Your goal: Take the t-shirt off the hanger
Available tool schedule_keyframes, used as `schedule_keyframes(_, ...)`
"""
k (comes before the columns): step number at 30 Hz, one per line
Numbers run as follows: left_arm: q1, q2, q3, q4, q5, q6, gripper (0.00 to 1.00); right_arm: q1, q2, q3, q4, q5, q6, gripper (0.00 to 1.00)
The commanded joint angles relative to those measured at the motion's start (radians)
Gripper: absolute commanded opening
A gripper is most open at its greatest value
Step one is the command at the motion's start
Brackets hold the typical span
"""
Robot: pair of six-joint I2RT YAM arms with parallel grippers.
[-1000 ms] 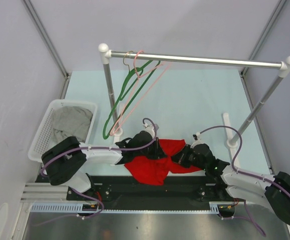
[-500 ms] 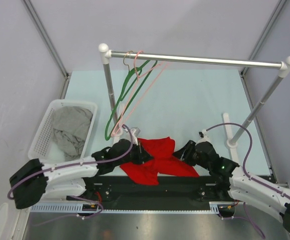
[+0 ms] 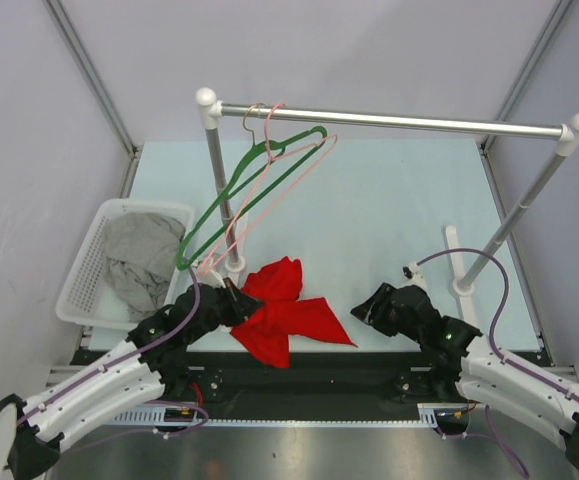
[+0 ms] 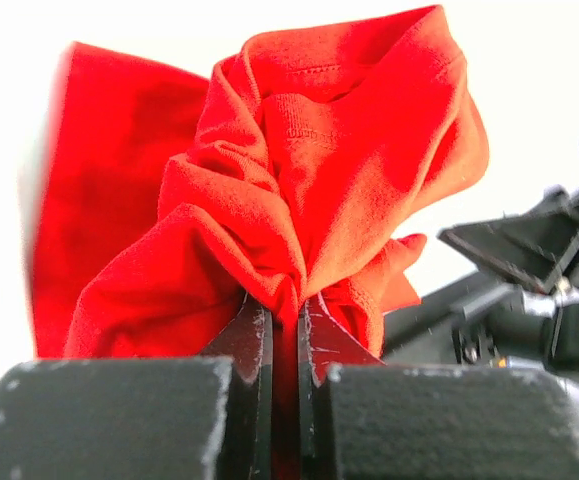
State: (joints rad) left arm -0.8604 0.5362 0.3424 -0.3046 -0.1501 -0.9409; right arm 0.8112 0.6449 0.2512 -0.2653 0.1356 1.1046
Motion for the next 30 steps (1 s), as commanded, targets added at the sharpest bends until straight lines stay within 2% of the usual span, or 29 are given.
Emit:
schedule_keyframes(1,0.049,-0.047,0.038,-0.06,0.021,-0.018,0.0,-0.004,-0.027,0.048,-0.012,0.03,-0.015,0.5)
schedule_keyframes(7,0.049,-0.064,0.0,-0.062,0.026,-0.05,0.0,-0.006,-0.036,0.051,-0.031,0.03,-0.023,0.5)
schedule_keyframes(12,0.083,-0.053,0.038,-0.085,-0.025,-0.001,0.01,-0.007,-0.044,0.046,-0.045,0.03,-0.028,0.5)
schedule_keyframes(16,0.202,-0.039,0.084,-0.097,0.05,0.054,0.0,-0.007,-0.053,0.063,-0.071,0.036,-0.035,0.5)
schedule_keyframes(20,0.393,-0.053,0.09,-0.131,0.173,0.073,0.0,-0.01,-0.067,0.074,-0.09,0.039,-0.043,0.51)
schedule_keyframes(22,0.451,-0.071,0.102,-0.148,0.22,0.089,0.0,-0.01,-0.074,0.076,-0.097,0.041,-0.043,0.51)
schedule_keyframes(27,0.572,-0.097,0.194,-0.273,0.155,0.155,0.0,-0.015,-0.076,0.071,-0.091,0.03,-0.048,0.51)
schedule_keyframes(30,0.613,-0.09,0.276,-0.329,0.045,0.198,0.0,-0.017,-0.079,0.077,-0.092,0.027,-0.054,0.51)
